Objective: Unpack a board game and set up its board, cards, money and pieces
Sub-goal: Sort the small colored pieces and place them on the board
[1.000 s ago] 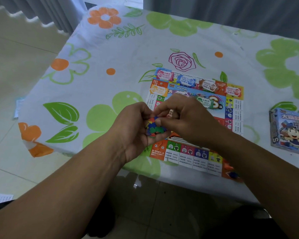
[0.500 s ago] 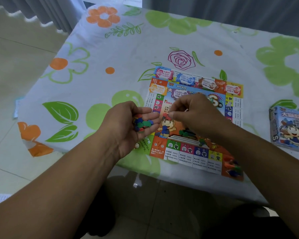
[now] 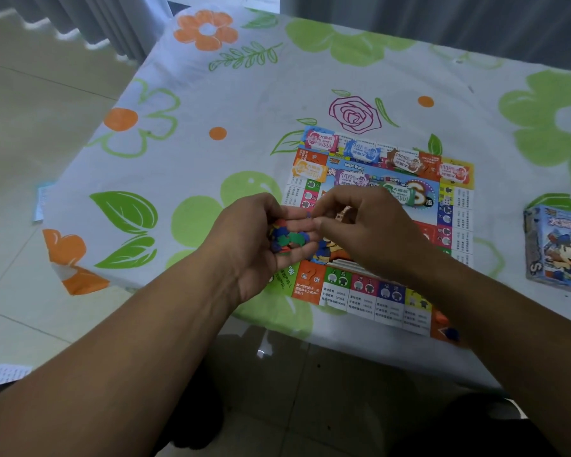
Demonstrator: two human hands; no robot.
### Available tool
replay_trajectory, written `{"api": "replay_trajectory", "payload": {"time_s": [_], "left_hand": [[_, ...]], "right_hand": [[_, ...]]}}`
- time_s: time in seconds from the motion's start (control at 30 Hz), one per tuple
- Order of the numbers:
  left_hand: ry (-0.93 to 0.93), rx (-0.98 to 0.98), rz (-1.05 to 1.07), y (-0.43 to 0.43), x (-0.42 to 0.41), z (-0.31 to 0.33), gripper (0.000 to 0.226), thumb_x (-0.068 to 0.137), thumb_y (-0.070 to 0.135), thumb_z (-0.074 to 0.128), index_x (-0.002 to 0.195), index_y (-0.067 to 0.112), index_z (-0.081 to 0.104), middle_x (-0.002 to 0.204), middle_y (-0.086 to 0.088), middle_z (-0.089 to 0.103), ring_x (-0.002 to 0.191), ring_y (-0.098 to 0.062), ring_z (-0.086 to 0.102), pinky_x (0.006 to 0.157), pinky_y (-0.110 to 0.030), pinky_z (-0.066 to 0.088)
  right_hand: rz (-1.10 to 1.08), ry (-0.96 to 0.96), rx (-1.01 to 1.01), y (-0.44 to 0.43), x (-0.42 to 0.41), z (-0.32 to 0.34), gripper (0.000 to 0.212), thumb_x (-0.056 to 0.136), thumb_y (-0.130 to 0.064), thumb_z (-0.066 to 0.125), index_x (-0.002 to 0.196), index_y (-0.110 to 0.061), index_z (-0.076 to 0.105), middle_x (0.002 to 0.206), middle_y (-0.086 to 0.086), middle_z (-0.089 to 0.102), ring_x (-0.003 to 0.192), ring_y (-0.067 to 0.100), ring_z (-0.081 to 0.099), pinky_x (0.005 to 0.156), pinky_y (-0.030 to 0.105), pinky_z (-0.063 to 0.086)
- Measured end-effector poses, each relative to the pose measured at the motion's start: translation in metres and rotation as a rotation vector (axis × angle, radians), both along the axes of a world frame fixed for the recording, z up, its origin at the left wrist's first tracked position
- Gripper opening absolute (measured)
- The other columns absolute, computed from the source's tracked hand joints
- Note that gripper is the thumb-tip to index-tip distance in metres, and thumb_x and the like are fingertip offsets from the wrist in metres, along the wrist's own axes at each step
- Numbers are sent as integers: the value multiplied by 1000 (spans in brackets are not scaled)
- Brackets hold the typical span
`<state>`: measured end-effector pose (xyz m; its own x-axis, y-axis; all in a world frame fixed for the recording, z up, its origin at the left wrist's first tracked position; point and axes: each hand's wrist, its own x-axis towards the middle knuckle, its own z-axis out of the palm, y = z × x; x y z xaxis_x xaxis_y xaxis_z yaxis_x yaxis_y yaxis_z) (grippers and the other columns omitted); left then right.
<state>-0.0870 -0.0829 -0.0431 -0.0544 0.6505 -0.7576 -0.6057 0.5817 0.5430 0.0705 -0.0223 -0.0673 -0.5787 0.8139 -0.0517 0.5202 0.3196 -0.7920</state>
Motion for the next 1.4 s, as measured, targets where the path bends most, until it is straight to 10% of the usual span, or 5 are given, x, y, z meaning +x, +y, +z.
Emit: {"api": "replay_trajectory", "payload": {"time_s": [0.6,0.87,1.1,1.4], "left_hand": [[2,16,-72,3,7,0,33,91,9,36,85,-1,67,87,-17,74,75,-25,67,68,-36,61],[14,-21,-40,5,7,0,37,91,9,40,116,-6,62,95,-20,74,84,-30,73,74,-38,62],[46,-29,-6,5,9,2,27,95,9,40,103,-1,63,98,-20,75,88,-29,75,68,-35,63],[75,-42,-10,7,14,4,28,95,9,40,105,-2,64,95,-19,76,83,-27,75,70,-35,63]], "right_hand": [[140,-30,24,-2,6,7,12,87,-18,75,98,-21,75,88,-10,64,74,-1,57,67,16,43],[-12,135,-196,3,17,18,7,92,-7,67,94,-10,74,57,-17,64,46,3,55,48,12,42],[-89,-80,-386,10,41,18,5,91,-9,69,89,-11,74,67,5,70,54,8,64,51,19,52],[64,-431,-170,5,49,1,8,90,-26,73,82,-24,72,76,-8,67,71,7,62,62,27,47]]}}
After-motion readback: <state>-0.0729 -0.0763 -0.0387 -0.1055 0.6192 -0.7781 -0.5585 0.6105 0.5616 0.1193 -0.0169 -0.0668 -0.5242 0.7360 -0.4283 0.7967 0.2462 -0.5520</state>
